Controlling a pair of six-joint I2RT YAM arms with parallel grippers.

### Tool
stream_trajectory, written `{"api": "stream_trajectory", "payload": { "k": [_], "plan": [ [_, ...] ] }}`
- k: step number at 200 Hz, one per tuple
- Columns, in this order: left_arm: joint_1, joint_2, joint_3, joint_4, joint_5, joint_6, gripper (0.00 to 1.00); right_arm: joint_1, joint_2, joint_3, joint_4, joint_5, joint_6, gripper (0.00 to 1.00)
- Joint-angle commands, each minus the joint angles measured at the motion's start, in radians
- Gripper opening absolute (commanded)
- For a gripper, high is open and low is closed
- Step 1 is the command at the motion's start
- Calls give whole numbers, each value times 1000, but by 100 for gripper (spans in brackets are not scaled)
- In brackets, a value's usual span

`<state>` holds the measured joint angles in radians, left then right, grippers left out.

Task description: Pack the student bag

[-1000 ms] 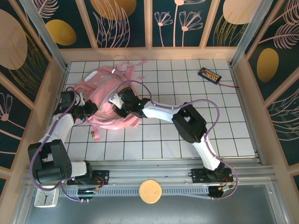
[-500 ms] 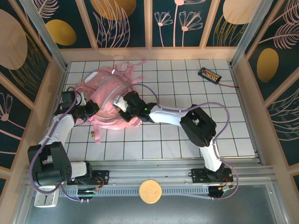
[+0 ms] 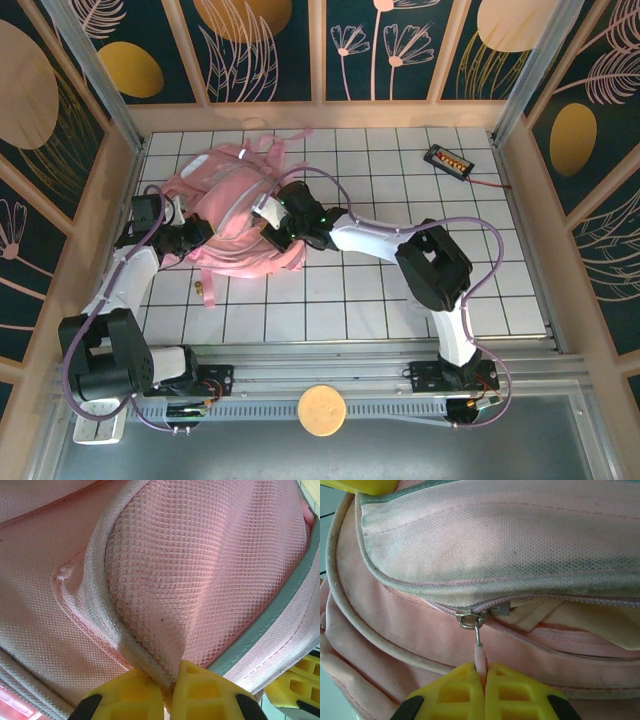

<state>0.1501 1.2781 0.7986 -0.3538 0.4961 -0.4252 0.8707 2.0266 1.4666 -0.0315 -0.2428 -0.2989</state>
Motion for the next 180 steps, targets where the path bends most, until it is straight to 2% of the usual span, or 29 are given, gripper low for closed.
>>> {"api": "stream_trajectory", "payload": {
  "k": [1,44,79,84,91,95,96,97,98,101,130,149,180],
  "plan": [
    [20,-31,1,-69,-105,88,0,-114,59,96,-123,107,0,0],
    [20,-22,15,-83,-99,94,0,-177,123,230,-173,140,20,0],
    [20,-17,21,-77,-107,75,0,-174,97,256,-183,76,32,0],
    [20,-17,18,-69,-95,67,11,-166,90,248,-177,62,27,0],
    [20,-28,4,-45,-73,45,37,-154,78,241,-176,50,21,0],
    [21,-38,-6,-28,-62,26,65,-144,76,239,-178,43,17,0],
    [20,-42,-8,-24,-58,19,82,-142,75,239,-178,41,16,0],
    [19,-44,-10,-20,-53,14,90,-140,75,239,-179,39,16,0],
    [20,-46,-12,-14,-49,9,95,-138,73,239,-181,37,15,0],
    [21,-56,-21,-1,-35,-8,98,-132,72,240,-184,33,12,0],
    [14,-131,-94,103,69,-198,99,-87,68,246,-200,21,15,0],
    [-15,-180,-145,148,85,-324,99,-80,63,245,-205,20,27,0],
    [-92,-330,-311,364,38,-700,99,-78,40,229,-210,20,30,0]
  ]
}}
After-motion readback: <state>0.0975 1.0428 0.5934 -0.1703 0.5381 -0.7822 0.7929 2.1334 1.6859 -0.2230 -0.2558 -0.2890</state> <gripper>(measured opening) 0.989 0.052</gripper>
